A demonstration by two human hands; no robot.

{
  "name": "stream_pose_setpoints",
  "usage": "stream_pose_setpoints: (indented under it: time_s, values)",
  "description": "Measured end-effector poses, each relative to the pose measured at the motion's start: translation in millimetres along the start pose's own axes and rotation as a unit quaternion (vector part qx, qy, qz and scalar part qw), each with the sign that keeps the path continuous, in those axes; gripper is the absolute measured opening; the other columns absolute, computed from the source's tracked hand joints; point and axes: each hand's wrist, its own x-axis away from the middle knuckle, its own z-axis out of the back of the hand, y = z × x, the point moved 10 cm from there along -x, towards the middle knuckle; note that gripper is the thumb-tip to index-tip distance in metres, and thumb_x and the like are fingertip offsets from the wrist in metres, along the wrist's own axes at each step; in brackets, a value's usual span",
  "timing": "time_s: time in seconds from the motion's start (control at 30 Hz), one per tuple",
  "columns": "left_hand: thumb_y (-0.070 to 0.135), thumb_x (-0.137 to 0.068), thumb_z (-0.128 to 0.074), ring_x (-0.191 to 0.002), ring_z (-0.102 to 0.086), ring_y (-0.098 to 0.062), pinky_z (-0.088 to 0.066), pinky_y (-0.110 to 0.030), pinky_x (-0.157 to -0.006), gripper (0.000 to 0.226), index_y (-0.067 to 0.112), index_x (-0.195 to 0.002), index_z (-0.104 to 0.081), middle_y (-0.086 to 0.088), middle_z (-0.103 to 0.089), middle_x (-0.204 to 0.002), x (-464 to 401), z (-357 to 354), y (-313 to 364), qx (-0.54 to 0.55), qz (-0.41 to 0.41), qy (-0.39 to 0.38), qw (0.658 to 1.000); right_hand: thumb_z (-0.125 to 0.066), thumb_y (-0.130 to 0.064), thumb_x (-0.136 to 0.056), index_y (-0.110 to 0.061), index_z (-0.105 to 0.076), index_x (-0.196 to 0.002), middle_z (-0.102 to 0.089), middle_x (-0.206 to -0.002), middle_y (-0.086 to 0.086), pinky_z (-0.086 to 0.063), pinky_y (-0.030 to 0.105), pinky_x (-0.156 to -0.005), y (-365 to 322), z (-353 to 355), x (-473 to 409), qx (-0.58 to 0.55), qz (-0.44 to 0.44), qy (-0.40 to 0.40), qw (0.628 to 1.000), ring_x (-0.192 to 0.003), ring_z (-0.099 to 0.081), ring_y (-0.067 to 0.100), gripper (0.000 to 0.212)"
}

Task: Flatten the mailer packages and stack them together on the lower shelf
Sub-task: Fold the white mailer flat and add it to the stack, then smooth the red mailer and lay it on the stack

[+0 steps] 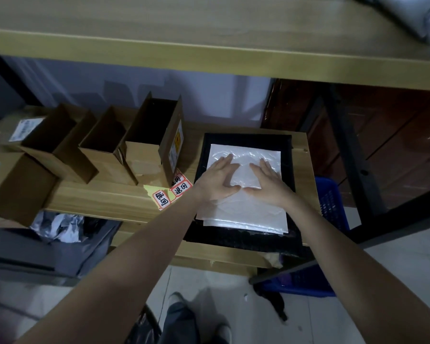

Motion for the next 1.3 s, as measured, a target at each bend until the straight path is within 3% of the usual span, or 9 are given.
stream_pose_setpoints:
  time_s: [0.13,0.3,0.5,0.7,0.87,1.0,1.13,1.3]
  values:
    - [0.042,-0.09,-0.056,-0.148,0.0,-0.021,-0.004,-0.035,-0.119,0.074,0.024,-0.151,-0.017,-0.002,-0.006,-0.16,13,20,17,-0.061,-0.067,0.032,0.995,-0.059,-0.038,-0.089,-0.019,-0.017,-0.15,0.0,-0.16,0.005,-0.008,0.04,-0.119,-18,30,14,0.017,0.046,0.068,0.997,-0.147,0.001,0.021,0.077]
    - [0.052,-0.089,-0.045,-0.148,0.001,-0.02,-0.005,-0.043,-0.119,0.078,0.028,-0.151,-0.004,-0.001,-0.002,-0.16,44,49,36,-0.097,-0.111,0.037,0.988,-0.057,-0.037,-0.09,-0.024,-0.02,-0.149,-0.004,-0.16,0.0,-0.012,0.037,-0.118,-51,50,47,0.03,0.093,0.092,0.991,-0.147,-0.005,0.019,0.071]
    - [0.04,-0.091,-0.053,-0.147,-0.001,-0.015,-0.007,-0.039,-0.12,0.076,0.032,-0.148,-0.003,0.005,0.0,-0.158,108,104,66,-0.14,-0.156,0.061,0.976,-0.051,-0.041,-0.093,-0.029,-0.021,-0.148,-0.01,-0.159,-0.007,-0.016,0.029,-0.115,-103,89,107,0.072,0.151,0.113,0.979,-0.145,-0.013,0.013,0.064]
    - [0.045,-0.09,-0.053,-0.144,-0.016,-0.002,-0.018,-0.018,-0.115,0.07,0.033,-0.149,-0.019,0.013,-0.009,-0.159,187,167,102,-0.109,-0.178,0.07,0.975,-0.048,-0.047,-0.091,-0.04,-0.029,-0.143,-0.027,-0.151,-0.021,-0.03,0.026,-0.111,-162,135,181,0.091,0.221,0.154,0.959,-0.139,-0.024,0.001,0.056]
    - [0.05,-0.089,-0.049,-0.14,-0.022,0.005,-0.025,-0.023,-0.115,0.062,0.04,-0.145,-0.026,0.021,-0.023,-0.154,239,229,143,-0.087,-0.204,0.135,0.966,-0.038,-0.059,-0.085,-0.041,-0.045,-0.134,-0.045,-0.137,-0.025,-0.043,0.031,-0.102,-218,177,240,0.075,0.306,0.212,0.925,-0.127,-0.041,-0.004,0.052]
    - [0.042,-0.09,-0.053,-0.135,-0.036,0.001,-0.032,-0.029,-0.112,0.053,0.031,-0.141,-0.039,0.016,-0.042,-0.145,270,282,170,-0.078,-0.227,0.221,0.945,-0.048,-0.046,-0.088,-0.035,-0.055,-0.123,-0.056,-0.118,-0.025,-0.047,0.028,-0.091,-260,211,275,0.041,0.373,0.259,0.89,-0.112,-0.052,-0.003,0.037]
    - [0.035,-0.09,-0.055,-0.122,-0.048,0.0,-0.037,-0.019,-0.103,0.047,0.022,-0.134,-0.049,0.01,-0.055,-0.13,294,329,182,-0.103,-0.237,0.281,0.924,-0.053,-0.037,-0.087,-0.027,-0.061,-0.112,-0.058,-0.1,-0.018,-0.047,0.026,-0.081,-294,243,286,0.028,0.41,0.324,0.852,-0.096,-0.057,0.002,0.028]
    - [0.035,-0.092,-0.051,-0.111,-0.051,0.001,-0.038,-0.015,-0.094,0.04,0.023,-0.13,-0.051,0.011,-0.054,-0.119,310,376,166,-0.152,-0.212,0.329,0.907,-0.055,-0.038,-0.085,-0.029,-0.062,-0.109,-0.059,-0.098,-0.017,-0.047,0.022,-0.08,-329,269,271,-0.004,0.426,0.35,0.834,-0.092,-0.058,0.002,0.026]
